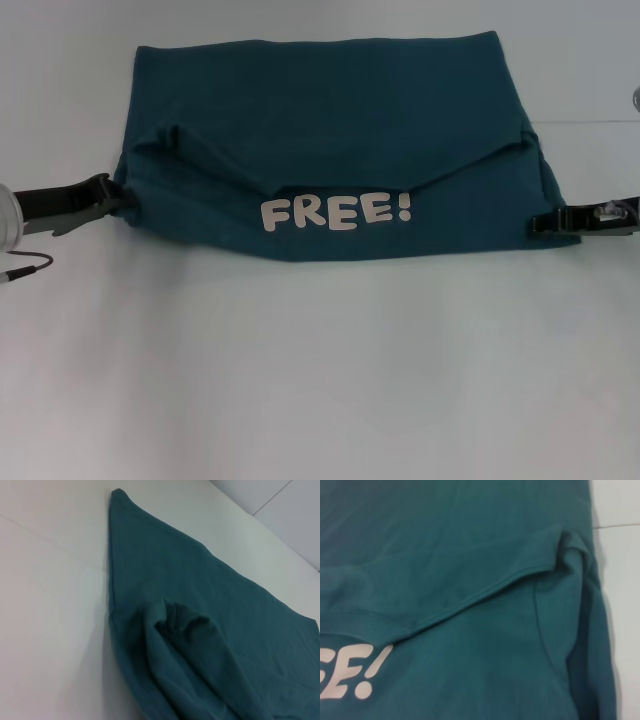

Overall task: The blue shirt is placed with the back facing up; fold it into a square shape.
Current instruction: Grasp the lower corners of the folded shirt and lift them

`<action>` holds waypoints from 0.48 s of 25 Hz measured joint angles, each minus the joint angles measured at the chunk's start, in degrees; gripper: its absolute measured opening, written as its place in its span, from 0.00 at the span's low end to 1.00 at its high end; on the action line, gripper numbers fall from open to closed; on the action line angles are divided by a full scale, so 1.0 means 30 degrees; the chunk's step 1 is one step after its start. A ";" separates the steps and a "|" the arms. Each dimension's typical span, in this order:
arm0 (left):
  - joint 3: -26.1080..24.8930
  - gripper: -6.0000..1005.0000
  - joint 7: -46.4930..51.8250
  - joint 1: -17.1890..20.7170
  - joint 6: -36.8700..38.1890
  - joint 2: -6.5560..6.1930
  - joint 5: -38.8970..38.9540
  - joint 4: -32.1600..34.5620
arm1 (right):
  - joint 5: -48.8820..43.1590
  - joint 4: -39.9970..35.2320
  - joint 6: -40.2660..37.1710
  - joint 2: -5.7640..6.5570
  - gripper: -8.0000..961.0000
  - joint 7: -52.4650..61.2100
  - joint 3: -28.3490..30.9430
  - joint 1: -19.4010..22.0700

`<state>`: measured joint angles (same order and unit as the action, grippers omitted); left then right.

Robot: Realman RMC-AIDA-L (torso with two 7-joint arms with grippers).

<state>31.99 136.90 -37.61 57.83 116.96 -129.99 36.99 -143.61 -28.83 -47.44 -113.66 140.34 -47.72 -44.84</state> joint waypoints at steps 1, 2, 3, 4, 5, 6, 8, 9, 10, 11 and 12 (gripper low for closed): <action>-0.0001 0.04 0.0003 -0.0001 0.0000 0.0008 0.0000 0.0003 | -0.0002 0.0001 0.0051 0.0013 0.73 0.0085 0.0001 0.0011; 0.0000 0.04 0.0005 0.0001 0.0000 0.0013 -0.0001 0.0004 | -0.0003 0.0001 0.0078 0.0036 0.73 0.0163 0.0006 0.0018; -0.0001 0.04 0.0006 0.0000 -0.0001 0.0013 -0.0001 0.0004 | -0.0003 0.0001 0.0086 0.0056 0.69 0.0213 0.0018 0.0026; -0.0001 0.04 0.0007 0.0000 0.0000 0.0013 -0.0001 0.0002 | -0.0003 -0.0009 0.0084 0.0074 0.64 0.0242 0.0033 0.0033; -0.0002 0.04 0.0008 0.0000 -0.0002 0.0013 -0.0001 -0.0004 | -0.0003 -0.0010 0.0084 0.0098 0.59 0.0248 0.0045 0.0030; -0.0001 0.04 0.0009 0.0001 0.0000 0.0013 0.0000 -0.0007 | -0.0003 -0.0011 0.0082 0.0128 0.55 0.0261 0.0055 0.0013; 0.0000 0.04 0.0022 0.0001 0.0016 0.0012 -0.0001 -0.0011 | -0.0004 0.0003 0.0081 0.0164 0.46 0.0312 0.0011 -0.0024; -0.0001 0.04 0.0026 0.0001 0.0026 0.0011 0.0000 -0.0013 | -0.0004 0.0008 0.0081 0.0176 0.42 0.0332 -0.0014 -0.0038; -0.0001 0.04 0.0033 0.0000 0.0038 0.0011 0.0000 -0.0015 | -0.0005 0.0008 0.0084 0.0176 0.37 0.0344 -0.0032 -0.0041; -0.0001 0.04 0.0035 0.0000 0.0047 0.0009 -0.0001 -0.0018 | -0.0009 0.0008 0.0085 0.0179 0.33 0.0349 -0.0043 -0.0041; -0.0001 0.04 0.0038 0.0000 0.0050 0.0007 -0.0001 -0.0020 | -0.0017 0.0008 0.0085 0.0184 0.29 0.0351 -0.0044 -0.0034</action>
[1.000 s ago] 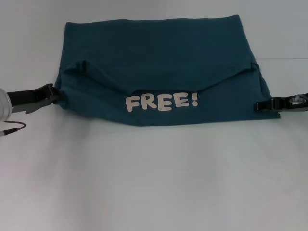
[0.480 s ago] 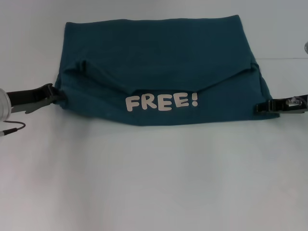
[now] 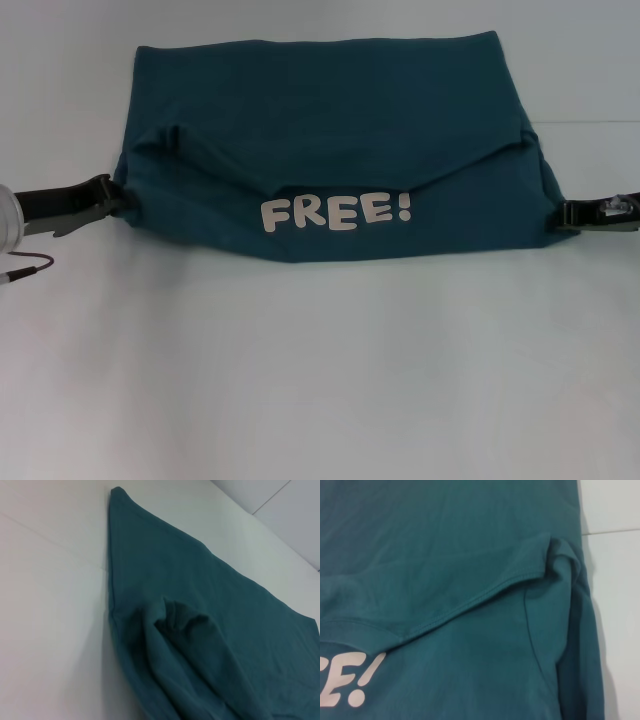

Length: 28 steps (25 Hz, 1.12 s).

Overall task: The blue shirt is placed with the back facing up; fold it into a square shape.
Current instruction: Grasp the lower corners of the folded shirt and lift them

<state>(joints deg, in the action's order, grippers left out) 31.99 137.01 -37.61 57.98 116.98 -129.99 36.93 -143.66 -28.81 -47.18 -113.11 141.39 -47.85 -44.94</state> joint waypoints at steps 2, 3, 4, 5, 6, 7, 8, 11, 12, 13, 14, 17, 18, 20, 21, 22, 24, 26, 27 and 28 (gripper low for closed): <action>0.0001 0.04 0.0002 0.0001 0.0007 0.0000 0.0000 -0.0004 | -0.0009 0.0000 -0.0045 0.0018 0.21 0.0003 0.0006 0.0042; 0.0000 0.04 0.0002 0.0000 0.0035 0.0000 0.0000 -0.0006 | -0.0010 0.0000 -0.0086 0.0034 0.17 0.0004 0.0017 0.0059; 0.0004 0.04 0.0001 0.0000 0.0072 0.0000 0.0000 -0.0005 | -0.0012 -0.0003 -0.0172 0.0048 0.14 0.0005 0.0046 0.0089; 0.0014 0.04 0.0002 0.0001 0.0114 -0.0001 0.0000 -0.0005 | -0.0015 -0.0039 -0.0276 0.0061 0.10 0.0007 0.0076 0.0121; 0.0039 0.04 -0.0008 0.0001 0.0254 -0.0001 -0.0001 0.0020 | -0.0015 -0.0143 -0.0470 0.0085 0.06 0.0007 0.0105 0.0167; 0.0061 0.04 -0.0031 0.0001 0.0441 -0.0002 -0.0008 0.0076 | -0.0001 -0.0364 -0.0881 0.0118 0.06 0.0009 0.0141 0.0256; 0.0081 0.04 -0.0038 0.0024 0.0753 -0.0006 -0.0044 0.0186 | 0.0024 -0.0619 -0.1256 0.0164 0.06 0.0008 0.0184 0.0342; 0.0067 0.04 0.0011 0.0239 0.2215 -0.0091 -0.0160 0.0783 | 0.0122 -0.1956 -0.3304 0.0313 0.05 0.0043 0.0596 0.0766; 0.0036 0.04 0.0048 0.0356 0.2681 -0.0141 -0.0181 0.1015 | 0.0121 -0.2554 -0.4202 0.0375 0.05 0.0129 0.0832 0.0951; 0.0016 0.04 0.0146 0.0523 0.3271 -0.0200 -0.0191 0.1303 | 0.0109 -0.3173 -0.5125 0.0437 0.05 0.0230 0.1058 0.1150; -0.0003 0.04 0.0307 0.0738 0.4054 -0.0289 -0.0236 0.1675 | 0.0110 -0.3712 -0.5952 0.0511 0.05 0.0336 0.1229 0.1333; -0.0051 0.04 0.0929 0.1335 0.6656 -0.0627 -0.0864 0.2936 | 0.0112 -0.5289 -0.8762 0.0861 0.05 0.0592 0.1895 0.1918; -0.0083 0.04 0.1075 0.1458 0.7314 -0.0715 -0.1155 0.3249 | 0.0110 -0.5616 -0.9543 0.1004 0.05 0.0640 0.2110 0.2053; -0.0187 0.03 0.1351 0.1685 0.8744 -0.0834 -0.1858 0.3867 | 0.0105 -0.5991 -1.1395 0.1353 0.05 0.0703 0.2542 0.2287; -0.0422 0.03 0.1473 0.1848 0.9921 -0.0899 -0.2475 0.4375 | 0.0091 -0.6086 -1.2289 0.1488 0.05 0.0730 0.2700 0.2393; -0.0596 0.03 0.1494 0.1911 1.0508 -0.0930 -0.2784 0.4612 | 0.0065 -0.6150 -1.2939 0.1574 0.05 0.0773 0.2787 0.2499; -0.1024 0.03 0.1468 0.2019 1.2051 -0.0995 -0.3686 0.5097 | 0.0010 -0.6256 -1.4303 0.1673 0.05 0.0889 0.2897 0.2778; -0.1204 0.03 0.1448 0.2108 1.3023 -0.1025 -0.4388 0.5442 | -0.0037 -0.6348 -1.5519 0.1713 0.05 0.0975 0.2869 0.3065; -0.1267 0.03 0.1442 0.2172 1.3619 -0.1034 -0.4872 0.5674 | -0.0114 -0.6386 -1.6124 0.1721 0.05 0.0975 0.2838 0.3203; -0.1337 0.03 0.1423 0.2259 1.4389 -0.1038 -0.5449 0.5911 | -0.0240 -0.6422 -1.6679 0.1727 0.05 0.0969 0.2836 0.3311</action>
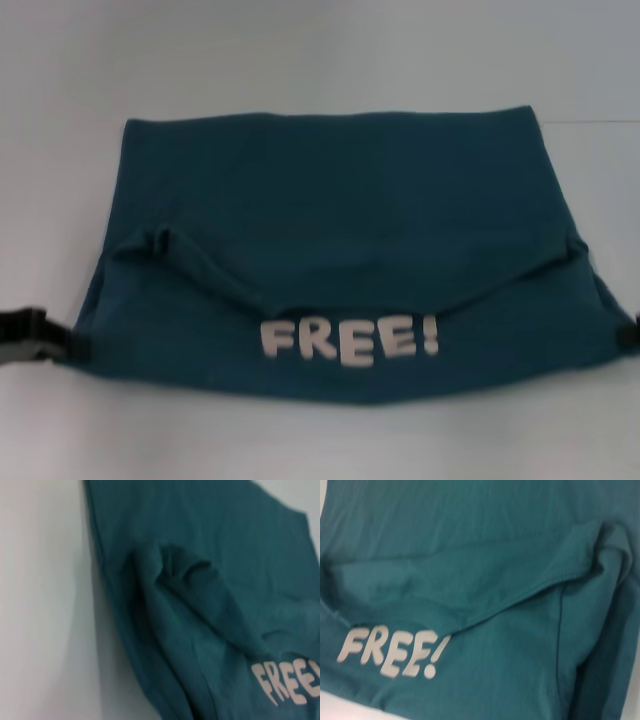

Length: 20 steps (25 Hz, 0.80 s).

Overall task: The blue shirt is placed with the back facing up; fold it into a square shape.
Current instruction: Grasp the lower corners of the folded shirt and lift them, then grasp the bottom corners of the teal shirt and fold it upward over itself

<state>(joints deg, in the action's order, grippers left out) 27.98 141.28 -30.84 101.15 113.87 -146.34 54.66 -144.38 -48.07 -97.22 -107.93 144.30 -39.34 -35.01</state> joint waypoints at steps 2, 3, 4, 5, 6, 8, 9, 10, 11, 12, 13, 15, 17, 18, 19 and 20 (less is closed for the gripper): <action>-0.0053 0.03 -0.0049 0.0082 0.0696 -0.0001 -0.0462 0.0145 | -0.0265 -0.0049 -0.0973 0.0004 0.05 -0.0042 0.0042 0.0215; -0.0096 0.03 -0.0098 0.0147 0.1159 0.0010 -0.0702 0.0251 | -0.0343 -0.0071 -0.1349 0.0005 0.05 -0.0055 0.0069 0.0314; -0.0117 0.04 -0.0157 0.0228 0.1540 0.0032 -0.0857 0.0348 | -0.0389 -0.0086 -0.1682 0.0012 0.05 -0.0062 0.0086 0.0429; -0.0125 0.04 -0.0217 0.0282 0.1833 0.0051 -0.0970 0.0409 | -0.0411 -0.0097 -0.1924 0.0027 0.05 -0.0070 0.0108 0.0521; -0.0136 0.04 -0.0286 0.0336 0.2130 0.0054 -0.1109 0.0460 | -0.0439 -0.0100 -0.2198 0.0048 0.05 -0.0094 0.0147 0.0606; -0.0159 0.04 -0.0360 0.0370 0.2446 0.0036 -0.1266 0.0488 | -0.0447 -0.0104 -0.2442 0.0103 0.05 -0.0154 0.0246 0.0657; -0.0192 0.04 -0.0362 0.0352 0.2471 0.0003 -0.1287 0.0489 | -0.0437 -0.0107 -0.2497 0.0135 0.05 -0.0174 0.0342 0.0657; -0.0241 0.04 -0.0363 0.0283 0.2465 -0.0053 -0.1302 0.0485 | -0.0419 -0.0107 -0.2499 0.0163 0.05 -0.0188 0.0461 0.0613; -0.0320 0.04 -0.0362 0.0175 0.2428 -0.0123 -0.1316 0.0469 | -0.0391 -0.0110 -0.2493 0.0200 0.05 -0.0207 0.0694 0.0519; -0.0416 0.03 -0.0362 -0.0035 0.2378 -0.0209 -0.1323 0.0415 | -0.0364 -0.0115 -0.2443 0.0234 0.05 -0.0230 0.0979 0.0381; -0.0505 0.03 -0.0359 -0.0207 0.2332 -0.0285 -0.1320 0.0363 | -0.0359 -0.0116 -0.2388 0.0245 0.05 -0.0248 0.1272 0.0235; -0.0668 0.03 -0.0249 -0.0788 0.2017 -0.0498 -0.1264 0.0165 | -0.0326 -0.0118 -0.2056 0.0257 0.05 -0.0273 0.1968 -0.0138; -0.0740 0.03 0.0037 -0.1403 0.1425 -0.0709 -0.1196 -0.0114 | -0.0266 -0.0115 -0.1587 0.0252 0.05 -0.0264 0.2711 -0.0556; -0.0767 0.03 0.0279 -0.1733 0.0948 -0.0831 -0.1174 -0.0342 | -0.0155 -0.0080 -0.1222 0.0237 0.05 -0.0238 0.3065 -0.0781; -0.0771 0.03 0.0509 -0.2004 0.0527 -0.0921 -0.1171 -0.0533 | -0.0012 -0.0030 -0.0854 0.0217 0.05 -0.0180 0.3349 -0.0953; -0.0767 0.03 0.0750 -0.2283 0.0081 -0.0991 -0.1172 -0.0741 | 0.0151 0.0013 -0.0410 0.0202 0.05 -0.0105 0.3568 -0.1097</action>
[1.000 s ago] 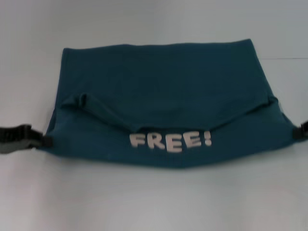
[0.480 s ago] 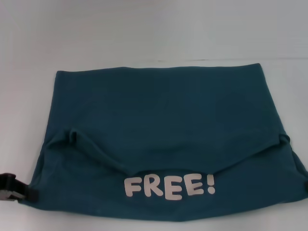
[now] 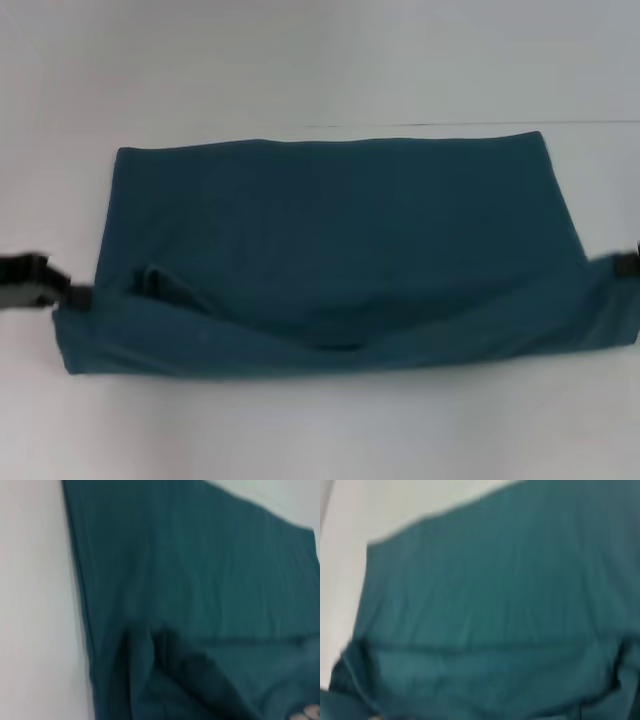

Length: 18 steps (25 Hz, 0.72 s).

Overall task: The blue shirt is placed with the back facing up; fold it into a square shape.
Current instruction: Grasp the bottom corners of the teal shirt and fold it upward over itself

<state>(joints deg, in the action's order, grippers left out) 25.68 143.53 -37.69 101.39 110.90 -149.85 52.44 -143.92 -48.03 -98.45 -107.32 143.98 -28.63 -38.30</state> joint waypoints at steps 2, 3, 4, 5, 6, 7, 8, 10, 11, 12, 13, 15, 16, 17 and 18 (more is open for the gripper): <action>0.0063 0.03 0.0584 -0.0598 -0.1147 -0.0104 0.0001 -0.0420 | 0.0359 0.0067 0.1049 -0.0048 0.05 0.0184 0.0198 -0.0167; 0.0100 0.03 0.0804 -0.0825 -0.1576 -0.0130 -0.0004 -0.0570 | 0.0579 0.0107 0.1781 -0.0093 0.05 0.0346 0.0216 -0.0235; 0.0160 0.03 0.1109 -0.1134 -0.2209 -0.0157 -0.0019 -0.0805 | 0.0707 0.0207 0.2423 -0.0114 0.05 0.0456 0.0210 -0.0270; 0.0188 0.03 0.1318 -0.1400 -0.2760 -0.0171 -0.0057 -0.1069 | 0.0838 0.0354 0.3089 -0.0145 0.05 0.0564 0.0188 -0.0306; 0.0206 0.04 0.1490 -0.1640 -0.3220 -0.0185 -0.0078 -0.1338 | 0.0962 0.0551 0.3729 -0.0170 0.05 0.0608 0.0157 -0.0362; 0.0218 0.04 0.1599 -0.1861 -0.3669 -0.0185 -0.0095 -0.1650 | 0.1072 0.0795 0.4426 -0.0209 0.05 0.0632 0.0141 -0.0428; 0.0238 0.04 0.1745 -0.2130 -0.4392 -0.0182 -0.0101 -0.2054 | 0.1166 0.1027 0.5043 -0.0255 0.05 0.0634 0.0133 -0.0501; 0.0287 0.04 0.2053 -0.2456 -0.5571 -0.0127 -0.0110 -0.2676 | 0.1344 0.1587 0.6613 -0.0422 0.05 0.0588 0.0114 -0.0701; 0.0352 0.04 0.2272 -0.2600 -0.6324 -0.0066 -0.0104 -0.2943 | 0.1400 0.1775 0.7223 -0.0517 0.05 0.0550 0.0101 -0.0798; 0.0415 0.04 0.2424 -0.2698 -0.6991 0.0003 -0.0078 -0.3114 | 0.1423 0.1995 0.7978 -0.0622 0.05 0.0539 0.0044 -0.0899; 0.0455 0.04 0.2517 -0.2767 -0.7615 0.0081 -0.0042 -0.3226 | 0.1430 0.2185 0.8683 -0.0735 0.05 0.0542 -0.0055 -0.1012; 0.0484 0.04 0.2610 -0.2871 -0.8907 0.0314 0.0067 -0.3378 | 0.1452 0.2522 0.9968 -0.0921 0.05 0.0584 -0.0368 -0.1246; 0.0487 0.04 0.2626 -0.2922 -0.9414 0.0439 0.0083 -0.3414 | 0.1484 0.2634 1.0508 -0.0992 0.05 0.0599 -0.0524 -0.1357; 0.0493 0.04 0.2640 -0.3002 -1.0072 0.0585 0.0106 -0.3475 | 0.1485 0.2702 1.1039 -0.1126 0.05 0.0604 -0.0697 -0.1487; 0.0505 0.04 0.2648 -0.3089 -1.0555 0.0704 0.0114 -0.3549 | 0.1485 0.2741 1.1635 -0.1280 0.05 0.0603 -0.0919 -0.1620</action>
<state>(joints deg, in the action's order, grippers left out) 27.19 151.48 -46.95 69.73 113.01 -149.51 41.79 -139.47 -39.81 -63.54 -111.16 145.79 -31.39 -43.16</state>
